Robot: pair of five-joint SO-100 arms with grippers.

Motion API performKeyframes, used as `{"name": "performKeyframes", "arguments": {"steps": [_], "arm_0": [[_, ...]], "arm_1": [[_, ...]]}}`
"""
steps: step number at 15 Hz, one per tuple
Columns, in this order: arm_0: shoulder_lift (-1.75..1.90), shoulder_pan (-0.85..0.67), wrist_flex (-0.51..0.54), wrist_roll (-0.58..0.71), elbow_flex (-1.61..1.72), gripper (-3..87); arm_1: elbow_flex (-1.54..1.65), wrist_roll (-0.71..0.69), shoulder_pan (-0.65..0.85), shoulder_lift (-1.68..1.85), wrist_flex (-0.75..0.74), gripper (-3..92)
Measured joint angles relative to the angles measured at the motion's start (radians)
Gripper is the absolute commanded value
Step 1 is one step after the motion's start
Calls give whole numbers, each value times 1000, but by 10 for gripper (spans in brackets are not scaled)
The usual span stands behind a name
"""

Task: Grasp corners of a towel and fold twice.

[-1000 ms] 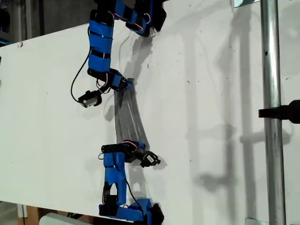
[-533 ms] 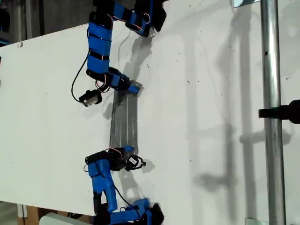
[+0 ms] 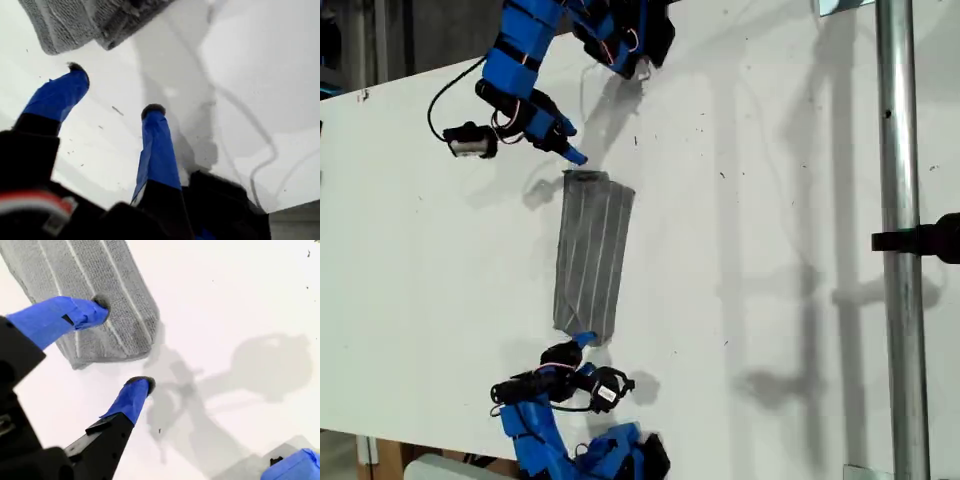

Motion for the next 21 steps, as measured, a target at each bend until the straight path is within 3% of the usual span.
{"name": "performKeyframes", "arguments": {"steps": [1,2,5,7,10,13,17,21], "arm_0": [[98,28,5,-15,51,152],[209,69,-21,-37,107,112],[618,227,-126,-112,391,-26],[1009,330,-282,-201,704,-28],[1640,457,-336,-348,1086,-28],[1697,460,-353,-380,1186,-27],[1698,460,-354,-379,1190,-27],[1698,460,-354,-388,1190,-27]], "arm_1": [[98,61,18,123,-12,172],[178,127,-5,250,-26,66],[351,318,-114,572,-25,64],[457,479,-242,646,-28,136],[617,630,-353,764,-57,207],[655,546,-334,759,-158,313],[393,288,-209,249,-414,373],[345,256,-114,-31,-597,411]]}}
